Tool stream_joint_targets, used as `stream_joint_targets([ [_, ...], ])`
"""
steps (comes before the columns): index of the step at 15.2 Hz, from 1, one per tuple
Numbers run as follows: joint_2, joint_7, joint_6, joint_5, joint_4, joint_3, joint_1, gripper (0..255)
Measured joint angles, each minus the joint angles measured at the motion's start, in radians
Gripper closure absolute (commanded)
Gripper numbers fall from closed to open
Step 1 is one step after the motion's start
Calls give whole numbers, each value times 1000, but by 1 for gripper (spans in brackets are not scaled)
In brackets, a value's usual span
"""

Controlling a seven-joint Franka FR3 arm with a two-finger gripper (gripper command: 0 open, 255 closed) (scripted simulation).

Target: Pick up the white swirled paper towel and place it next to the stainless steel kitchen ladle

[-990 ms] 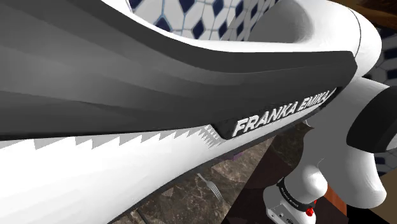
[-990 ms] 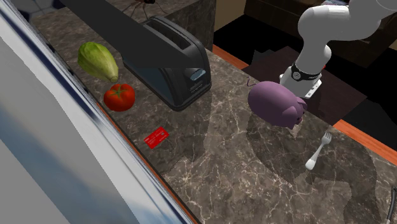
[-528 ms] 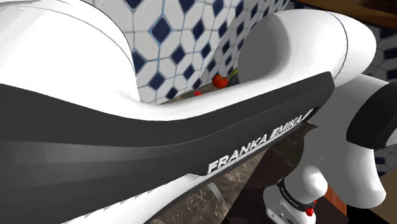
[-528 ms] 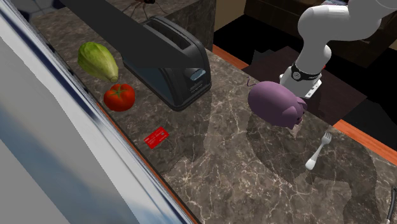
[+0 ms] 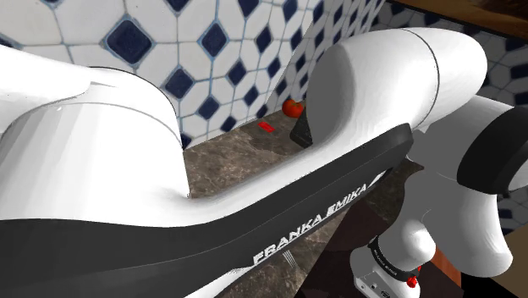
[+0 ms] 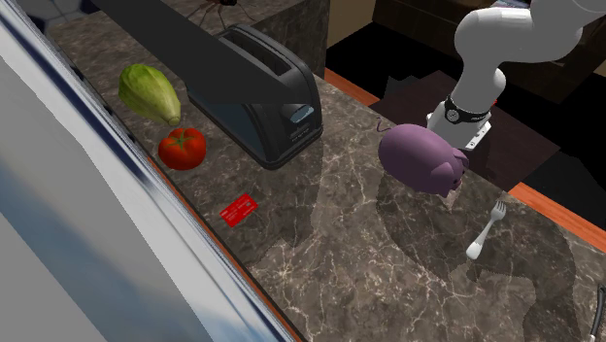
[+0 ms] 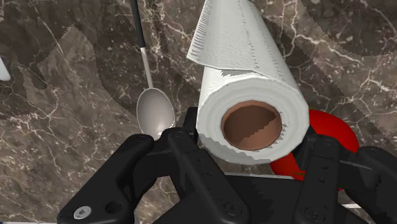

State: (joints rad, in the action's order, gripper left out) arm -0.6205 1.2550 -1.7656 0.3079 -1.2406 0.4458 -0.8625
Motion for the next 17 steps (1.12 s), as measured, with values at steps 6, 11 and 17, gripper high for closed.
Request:
stream_joint_targets([
  [6,-6,3,-17,3,-12,-1,1,255],
  [11,-6,3,-18,3,-12,-1,1,0],
  [17,-6,0,19,1,26,0,-8,0],
])
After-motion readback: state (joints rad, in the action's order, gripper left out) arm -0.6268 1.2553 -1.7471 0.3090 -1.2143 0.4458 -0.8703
